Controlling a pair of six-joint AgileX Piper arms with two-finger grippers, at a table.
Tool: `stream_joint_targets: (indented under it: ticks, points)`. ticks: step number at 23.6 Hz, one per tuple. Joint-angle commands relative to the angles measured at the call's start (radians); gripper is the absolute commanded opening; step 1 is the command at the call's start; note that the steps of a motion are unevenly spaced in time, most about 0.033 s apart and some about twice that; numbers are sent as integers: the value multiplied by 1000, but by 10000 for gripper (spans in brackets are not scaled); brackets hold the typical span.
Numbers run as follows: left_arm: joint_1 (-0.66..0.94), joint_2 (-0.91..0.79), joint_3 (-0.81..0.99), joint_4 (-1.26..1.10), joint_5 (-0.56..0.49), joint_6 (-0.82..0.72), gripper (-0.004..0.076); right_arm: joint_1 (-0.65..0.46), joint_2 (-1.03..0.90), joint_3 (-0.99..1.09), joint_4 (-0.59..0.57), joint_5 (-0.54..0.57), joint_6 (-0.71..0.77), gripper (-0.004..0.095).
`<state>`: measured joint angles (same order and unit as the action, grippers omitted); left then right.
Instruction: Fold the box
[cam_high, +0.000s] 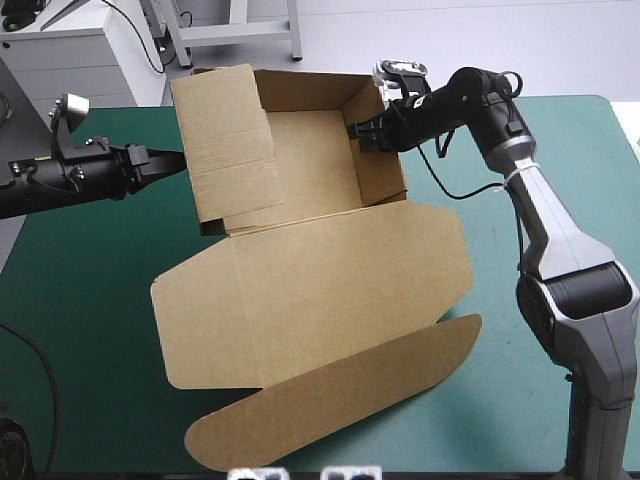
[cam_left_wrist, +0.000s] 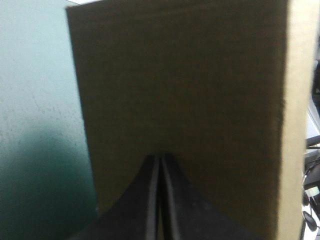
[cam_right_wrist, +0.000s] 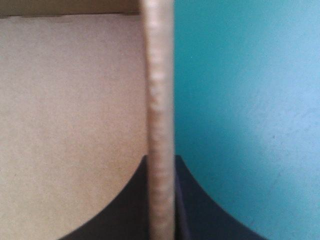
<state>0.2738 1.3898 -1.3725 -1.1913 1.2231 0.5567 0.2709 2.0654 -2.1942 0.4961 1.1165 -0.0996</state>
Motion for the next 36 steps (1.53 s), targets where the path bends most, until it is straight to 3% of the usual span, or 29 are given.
stream_joint_targets:
  ticks: [1,6,10,12,16,20,31,36]
  points:
    - [-18,-33,-30,-38,59,-8,-8,37,-68,-33,-28,-80,43,-17]
    - [-18,-33,-30,2,50,-8,-8,89,-68,-33,-152,-115,91,-17]
    - [-18,-33,-30,69,48,-8,13,94,-68,-33,-160,-124,100,-17]
    - [-18,-33,-30,100,48,-55,100,94,-68,-33,-185,-122,121,-17]
    - [-18,-33,-30,92,62,-61,387,109,-68,-33,-230,-122,147,-16]
    - [-25,-33,-30,100,64,-67,482,123,-68,-33,-260,-124,162,-16]
    - [-216,-33,-30,408,-92,-313,484,170,-68,-33,-325,-114,190,-16]
    - [-396,-21,-30,686,-291,-548,469,172,-84,-33,-351,-60,215,-16]
